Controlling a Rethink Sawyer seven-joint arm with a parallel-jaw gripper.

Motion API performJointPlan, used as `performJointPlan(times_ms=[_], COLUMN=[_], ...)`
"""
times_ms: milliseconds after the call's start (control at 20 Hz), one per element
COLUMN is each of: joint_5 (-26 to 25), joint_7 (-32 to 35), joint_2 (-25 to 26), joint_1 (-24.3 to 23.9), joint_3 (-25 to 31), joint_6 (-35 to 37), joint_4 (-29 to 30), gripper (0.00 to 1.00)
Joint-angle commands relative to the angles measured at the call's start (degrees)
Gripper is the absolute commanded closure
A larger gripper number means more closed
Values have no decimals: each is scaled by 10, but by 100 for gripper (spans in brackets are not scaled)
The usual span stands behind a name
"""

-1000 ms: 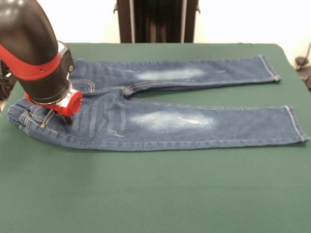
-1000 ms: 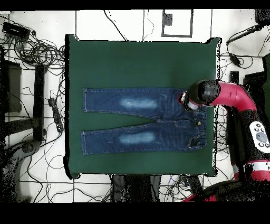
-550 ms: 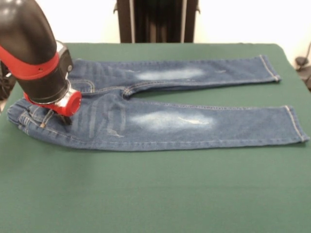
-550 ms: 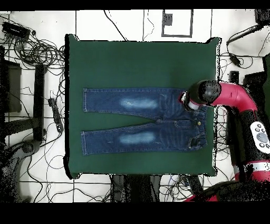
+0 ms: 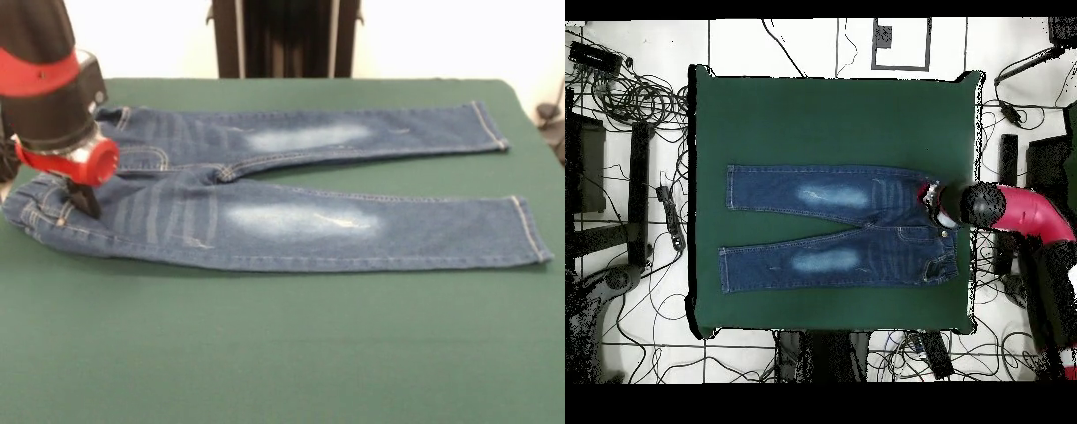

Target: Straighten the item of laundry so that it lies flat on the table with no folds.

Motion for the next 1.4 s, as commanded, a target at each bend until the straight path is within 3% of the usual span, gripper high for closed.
performJointPlan(times_ms=[50, 650, 1100, 1400], joint_5=[-53, -56, -52, -25], joint_7=[-85, -68, -14, -16], joint_2=[-47, -19, -61, -107], joint_1=[-23, 5, 36, 35], joint_3=[-25, -36, -69, -75], joint_6=[-108, -126, -146, -136], joint_4=[115, 92, 137, 174], gripper=[100, 100, 100, 100])
